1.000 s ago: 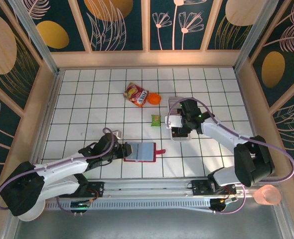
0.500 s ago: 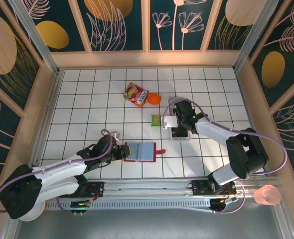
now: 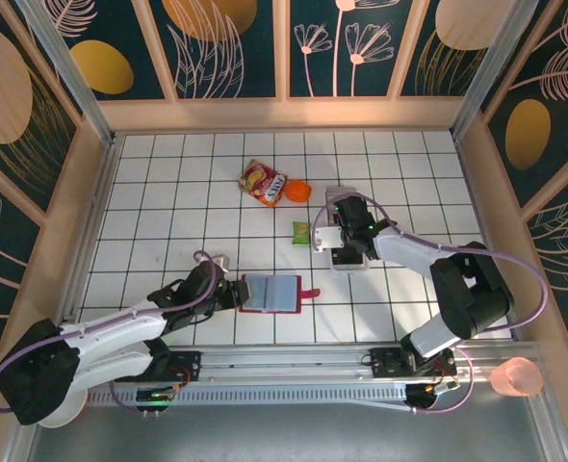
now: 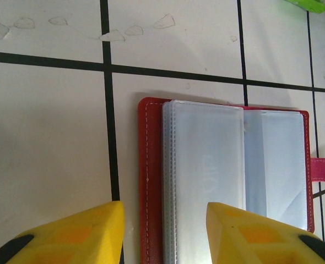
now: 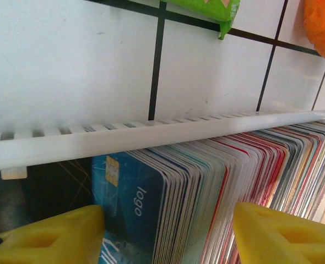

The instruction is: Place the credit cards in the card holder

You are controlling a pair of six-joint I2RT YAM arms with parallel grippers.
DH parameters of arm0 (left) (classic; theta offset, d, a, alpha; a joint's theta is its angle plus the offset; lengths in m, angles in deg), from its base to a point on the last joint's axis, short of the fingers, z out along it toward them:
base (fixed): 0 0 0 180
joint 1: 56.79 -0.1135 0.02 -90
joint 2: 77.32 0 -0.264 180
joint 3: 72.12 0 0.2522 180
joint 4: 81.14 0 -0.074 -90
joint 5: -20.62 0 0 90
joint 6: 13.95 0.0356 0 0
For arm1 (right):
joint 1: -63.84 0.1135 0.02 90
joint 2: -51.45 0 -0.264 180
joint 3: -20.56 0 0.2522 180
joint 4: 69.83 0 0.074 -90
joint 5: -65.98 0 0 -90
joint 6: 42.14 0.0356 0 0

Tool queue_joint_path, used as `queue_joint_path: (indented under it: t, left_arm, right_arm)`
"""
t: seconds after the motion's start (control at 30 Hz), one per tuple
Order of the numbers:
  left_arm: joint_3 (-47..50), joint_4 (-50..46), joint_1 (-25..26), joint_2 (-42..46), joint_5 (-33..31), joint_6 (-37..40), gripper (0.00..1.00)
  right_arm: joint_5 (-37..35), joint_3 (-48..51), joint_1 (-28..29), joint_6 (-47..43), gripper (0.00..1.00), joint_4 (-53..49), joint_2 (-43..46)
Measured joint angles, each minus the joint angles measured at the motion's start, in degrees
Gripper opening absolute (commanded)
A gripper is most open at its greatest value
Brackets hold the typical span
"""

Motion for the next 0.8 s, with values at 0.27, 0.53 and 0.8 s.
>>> queue_joint_path:
  t: [0.27, 0.53, 0.8]
  left_arm:
    - [1.40, 0.02, 0.00, 1.60, 0.07, -0.22, 0.37]
    - [1.51, 0.07, 0.00, 1.36, 0.24, -0.28, 0.30]
    - [1.55, 0.15, 0.00, 1.31, 0.72, -0.87, 0.26]
  right_arm:
    - [-0.33, -0.02, 0.02, -0.81, 0.47, -0.59, 0.39]
    - [-0.37, -0.02, 0.02, -1.66, 0.30, -2.32, 2.01]
    - [-0.39, -0.02, 0.02, -1.86, 0.26, -2.49, 2.23]
